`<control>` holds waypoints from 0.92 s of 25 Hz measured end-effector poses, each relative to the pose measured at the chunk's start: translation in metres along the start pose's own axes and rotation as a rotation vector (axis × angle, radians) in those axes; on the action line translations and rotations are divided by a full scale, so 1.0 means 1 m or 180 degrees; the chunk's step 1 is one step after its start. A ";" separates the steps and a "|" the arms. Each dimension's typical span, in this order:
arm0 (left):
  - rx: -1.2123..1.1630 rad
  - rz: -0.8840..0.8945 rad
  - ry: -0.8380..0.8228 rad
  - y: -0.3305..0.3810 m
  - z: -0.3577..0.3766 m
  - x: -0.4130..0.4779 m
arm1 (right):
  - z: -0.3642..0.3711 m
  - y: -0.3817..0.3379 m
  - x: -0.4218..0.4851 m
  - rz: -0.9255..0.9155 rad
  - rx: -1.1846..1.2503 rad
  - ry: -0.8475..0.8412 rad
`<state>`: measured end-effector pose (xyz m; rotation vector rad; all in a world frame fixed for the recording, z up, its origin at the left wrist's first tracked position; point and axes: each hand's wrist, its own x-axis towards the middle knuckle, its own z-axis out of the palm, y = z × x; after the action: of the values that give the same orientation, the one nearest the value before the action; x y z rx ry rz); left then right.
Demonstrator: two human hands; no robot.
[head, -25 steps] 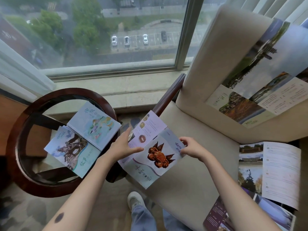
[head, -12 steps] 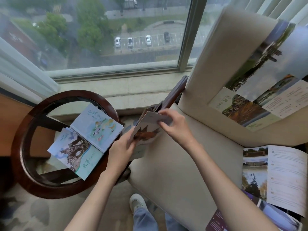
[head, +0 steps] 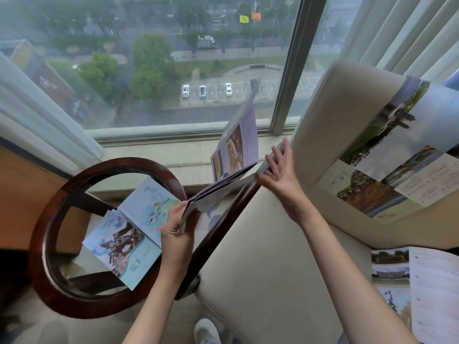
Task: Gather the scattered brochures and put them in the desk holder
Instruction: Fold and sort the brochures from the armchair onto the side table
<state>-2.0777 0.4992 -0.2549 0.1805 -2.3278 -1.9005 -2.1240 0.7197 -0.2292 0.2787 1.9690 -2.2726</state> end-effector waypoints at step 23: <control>0.1179 0.0143 0.0331 -0.003 0.020 -0.015 | 0.007 -0.036 -0.043 -0.0439 -0.1532 -0.0633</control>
<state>-2.0669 0.5208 -0.2625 0.2533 -2.5642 -1.3883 -2.0904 0.7164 -0.1837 -0.1301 2.3926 -1.7288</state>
